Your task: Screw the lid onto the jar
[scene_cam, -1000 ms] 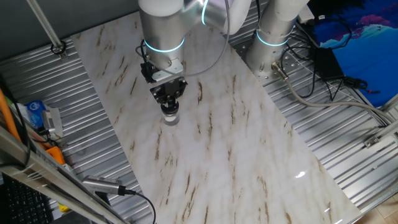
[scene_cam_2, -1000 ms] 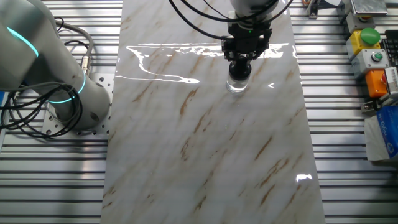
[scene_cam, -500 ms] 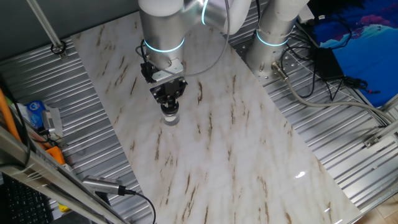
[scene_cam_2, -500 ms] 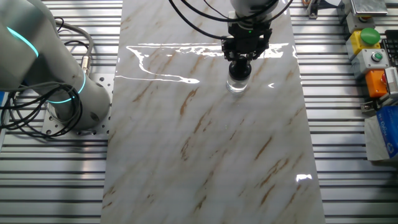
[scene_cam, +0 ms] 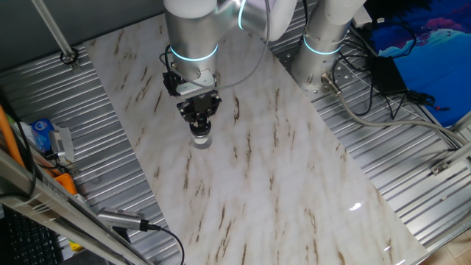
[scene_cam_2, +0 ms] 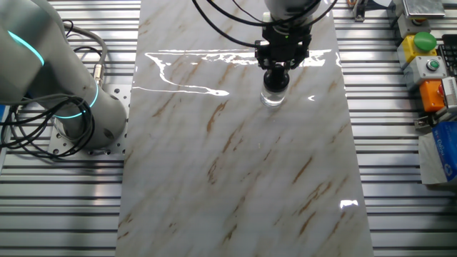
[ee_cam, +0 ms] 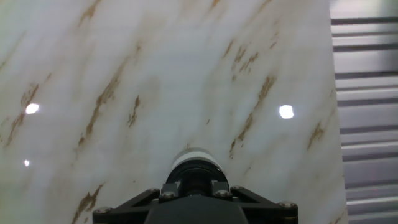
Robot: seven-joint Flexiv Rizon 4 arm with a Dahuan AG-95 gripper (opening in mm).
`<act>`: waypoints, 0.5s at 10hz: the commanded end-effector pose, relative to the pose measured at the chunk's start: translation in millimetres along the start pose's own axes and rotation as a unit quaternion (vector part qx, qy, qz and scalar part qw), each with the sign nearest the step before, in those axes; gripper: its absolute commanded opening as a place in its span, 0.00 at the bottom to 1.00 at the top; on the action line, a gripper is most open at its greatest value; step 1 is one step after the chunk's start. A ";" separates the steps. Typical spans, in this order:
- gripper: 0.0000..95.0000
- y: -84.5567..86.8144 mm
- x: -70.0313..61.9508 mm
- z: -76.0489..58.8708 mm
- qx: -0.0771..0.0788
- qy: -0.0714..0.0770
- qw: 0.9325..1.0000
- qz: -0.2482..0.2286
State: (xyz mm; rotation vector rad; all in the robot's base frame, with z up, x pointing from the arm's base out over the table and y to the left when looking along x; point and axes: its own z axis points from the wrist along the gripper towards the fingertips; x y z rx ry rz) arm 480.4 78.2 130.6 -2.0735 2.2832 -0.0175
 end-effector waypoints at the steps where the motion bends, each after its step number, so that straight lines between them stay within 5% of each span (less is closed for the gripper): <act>1: 0.00 -2.0 1.3 11.5 0.053 -0.037 0.849 0.524; 5: 0.00 -2.1 1.4 11.6 0.052 -0.036 0.828 0.558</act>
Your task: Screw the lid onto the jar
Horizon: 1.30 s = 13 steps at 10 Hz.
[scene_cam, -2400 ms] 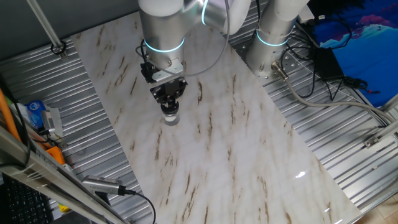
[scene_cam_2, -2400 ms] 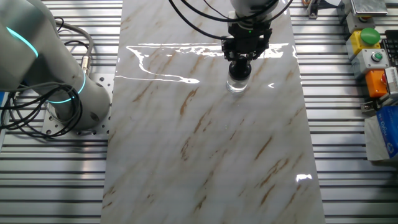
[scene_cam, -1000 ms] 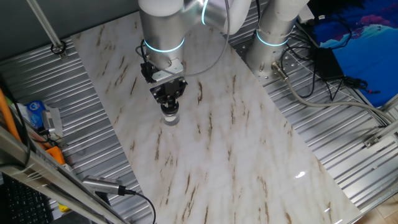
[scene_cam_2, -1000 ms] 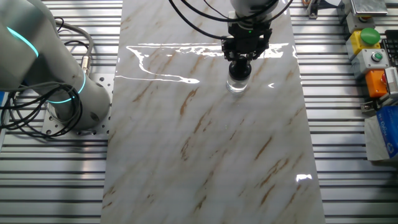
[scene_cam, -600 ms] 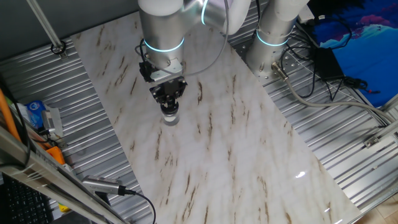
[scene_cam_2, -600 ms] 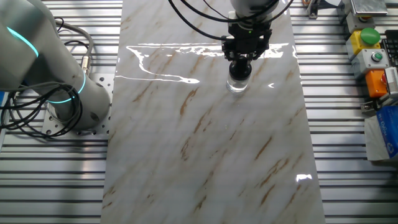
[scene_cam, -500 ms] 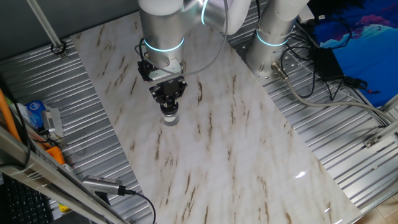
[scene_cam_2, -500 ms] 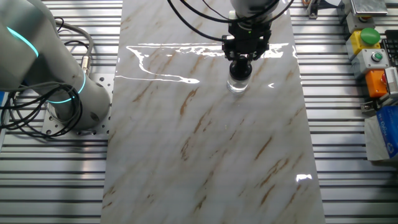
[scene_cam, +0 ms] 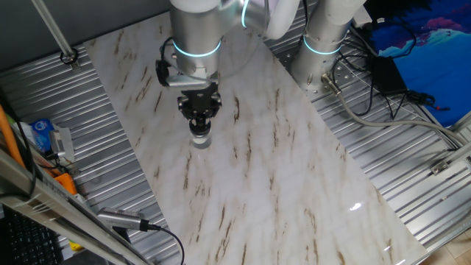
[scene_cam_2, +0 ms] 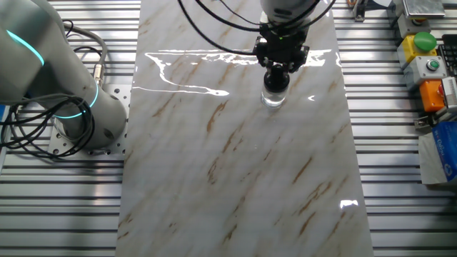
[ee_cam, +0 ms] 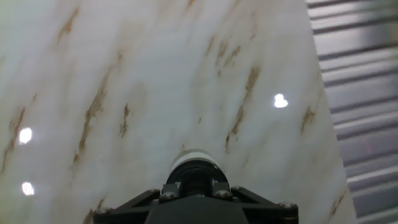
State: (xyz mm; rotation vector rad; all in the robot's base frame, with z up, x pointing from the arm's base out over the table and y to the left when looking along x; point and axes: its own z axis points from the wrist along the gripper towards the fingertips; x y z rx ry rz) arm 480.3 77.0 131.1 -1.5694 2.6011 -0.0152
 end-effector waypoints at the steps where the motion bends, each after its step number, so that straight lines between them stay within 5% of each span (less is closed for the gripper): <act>1: 0.00 -1.6 -0.3 12.4 0.035 -0.024 0.916 0.398; 6: 0.00 -2.0 0.1 14.7 0.034 -0.025 0.907 0.418; 13: 0.00 -2.1 0.3 15.5 0.031 -0.026 0.878 0.478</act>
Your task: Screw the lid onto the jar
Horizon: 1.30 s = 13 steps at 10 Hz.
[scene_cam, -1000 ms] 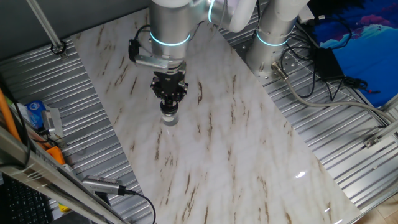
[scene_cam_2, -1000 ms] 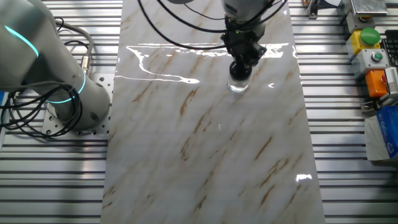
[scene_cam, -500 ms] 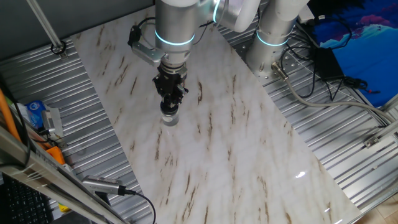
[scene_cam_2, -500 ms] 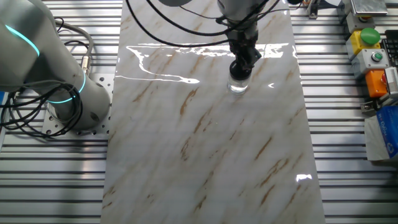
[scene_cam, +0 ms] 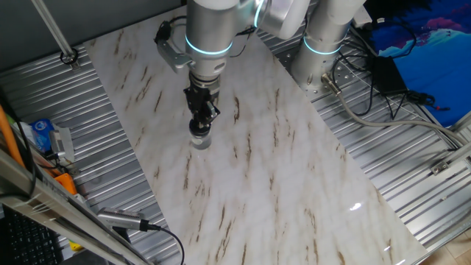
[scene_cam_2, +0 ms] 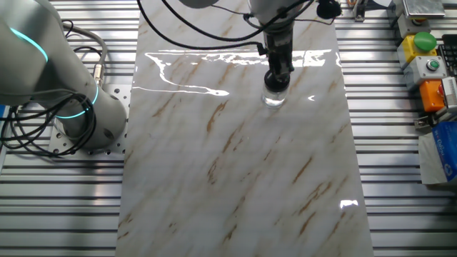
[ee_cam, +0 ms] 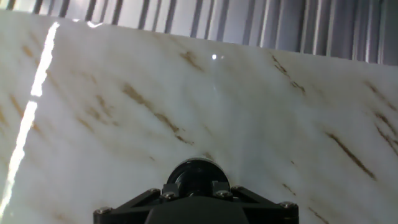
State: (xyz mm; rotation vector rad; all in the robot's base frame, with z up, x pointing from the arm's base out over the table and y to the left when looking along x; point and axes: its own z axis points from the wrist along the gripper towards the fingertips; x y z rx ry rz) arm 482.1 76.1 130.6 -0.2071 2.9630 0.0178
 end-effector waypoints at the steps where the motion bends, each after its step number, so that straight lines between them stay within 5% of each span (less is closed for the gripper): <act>1: 0.00 0.0 1.3 14.5 0.002 -0.001 0.999 0.034; 7: 0.00 -0.1 1.3 14.5 0.005 0.001 1.000 0.019; 9: 0.40 -0.1 1.3 14.4 0.006 0.000 0.999 -0.036; 10: 0.80 -0.1 1.3 14.4 0.006 0.000 0.999 -0.054; 13: 0.80 0.1 1.1 14.3 0.003 0.001 0.994 -0.106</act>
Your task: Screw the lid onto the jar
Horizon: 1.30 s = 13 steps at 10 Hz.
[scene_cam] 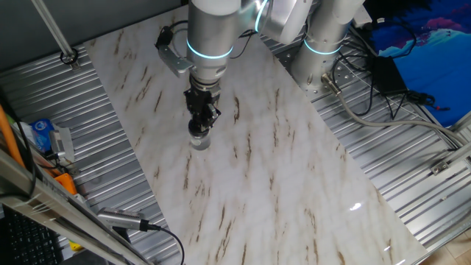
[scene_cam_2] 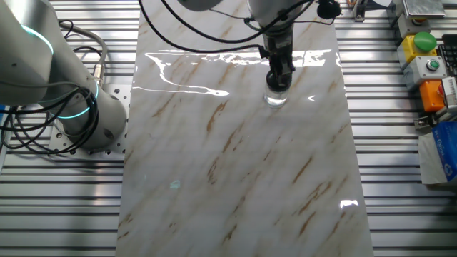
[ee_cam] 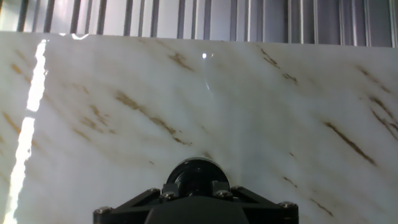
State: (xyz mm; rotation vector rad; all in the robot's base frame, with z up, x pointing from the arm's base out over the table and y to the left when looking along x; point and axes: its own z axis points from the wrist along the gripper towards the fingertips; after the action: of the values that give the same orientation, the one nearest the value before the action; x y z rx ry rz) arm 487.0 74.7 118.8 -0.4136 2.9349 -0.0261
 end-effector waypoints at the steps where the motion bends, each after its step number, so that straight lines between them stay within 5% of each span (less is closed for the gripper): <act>1: 0.80 2.9 3.5 0.3 -0.011 0.000 0.998 -0.060; 5: 0.80 3.1 3.7 -2.0 -0.016 0.008 0.995 -0.097; 7: 0.80 3.1 3.9 -2.5 -0.017 0.030 0.988 -0.150; 11: 0.80 4.7 3.7 -10.3 -0.010 0.047 0.944 -0.325; 12: 0.60 5.2 3.8 -12.8 -0.007 0.051 0.938 -0.344; 13: 0.60 5.4 4.2 -15.2 -0.005 0.054 0.932 -0.359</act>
State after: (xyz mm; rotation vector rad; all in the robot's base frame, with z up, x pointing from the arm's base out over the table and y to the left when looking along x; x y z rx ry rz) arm 480.4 78.0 127.7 -1.3161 2.7748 -0.0943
